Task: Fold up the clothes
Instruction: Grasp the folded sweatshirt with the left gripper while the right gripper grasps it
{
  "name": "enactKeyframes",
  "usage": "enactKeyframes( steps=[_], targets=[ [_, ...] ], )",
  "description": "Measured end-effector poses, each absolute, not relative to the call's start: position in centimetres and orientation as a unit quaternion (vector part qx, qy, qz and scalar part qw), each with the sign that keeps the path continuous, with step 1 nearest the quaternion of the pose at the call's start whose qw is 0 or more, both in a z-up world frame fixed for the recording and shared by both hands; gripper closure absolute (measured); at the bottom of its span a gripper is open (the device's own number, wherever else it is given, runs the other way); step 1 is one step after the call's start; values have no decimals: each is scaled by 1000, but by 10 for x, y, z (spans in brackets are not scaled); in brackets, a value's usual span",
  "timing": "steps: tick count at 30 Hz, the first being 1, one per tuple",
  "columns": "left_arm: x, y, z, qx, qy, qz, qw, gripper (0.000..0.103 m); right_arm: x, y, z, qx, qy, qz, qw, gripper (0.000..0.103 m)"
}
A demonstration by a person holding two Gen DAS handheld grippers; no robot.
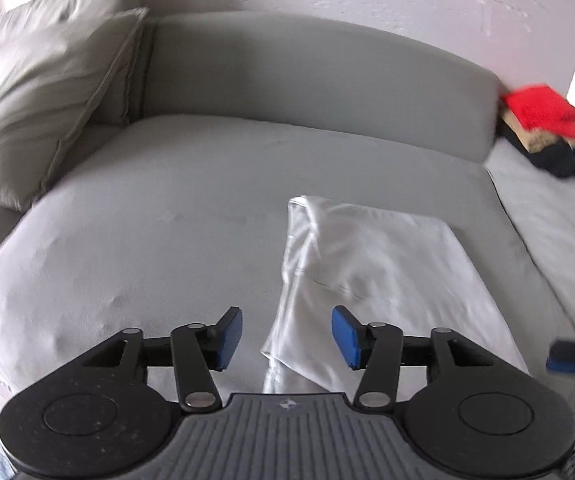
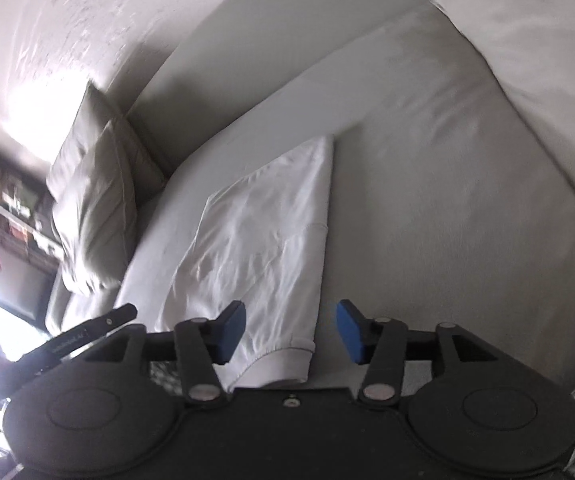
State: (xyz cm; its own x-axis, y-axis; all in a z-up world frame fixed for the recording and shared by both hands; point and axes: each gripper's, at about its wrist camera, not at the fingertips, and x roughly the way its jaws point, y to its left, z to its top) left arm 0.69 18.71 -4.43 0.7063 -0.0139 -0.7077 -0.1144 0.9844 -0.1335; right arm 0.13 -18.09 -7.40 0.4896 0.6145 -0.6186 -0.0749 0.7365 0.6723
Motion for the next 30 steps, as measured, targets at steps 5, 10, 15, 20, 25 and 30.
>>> enactKeyframes(
  steps=[5,10,15,20,25,30],
  targets=[
    [36,222,-65,-196,428,-24,882,49,19,-192,-86,369,464,208,778,50],
    [59,247,-90,-284,464,-66,837,45,42,-190,-102,397,484,200,753,50],
    [76,249,-99,-296,492,-100,813,41,54,-185,-114,405,503,201,737,58],
    [96,240,-104,-278,526,-146,790,23,61,-188,-118,412,512,196,728,61],
    [120,222,-114,-280,546,-186,767,22,75,-185,-126,425,516,190,719,68],
    [139,213,-118,-285,545,-196,764,35,100,-178,-138,442,515,185,711,72]
  ],
)
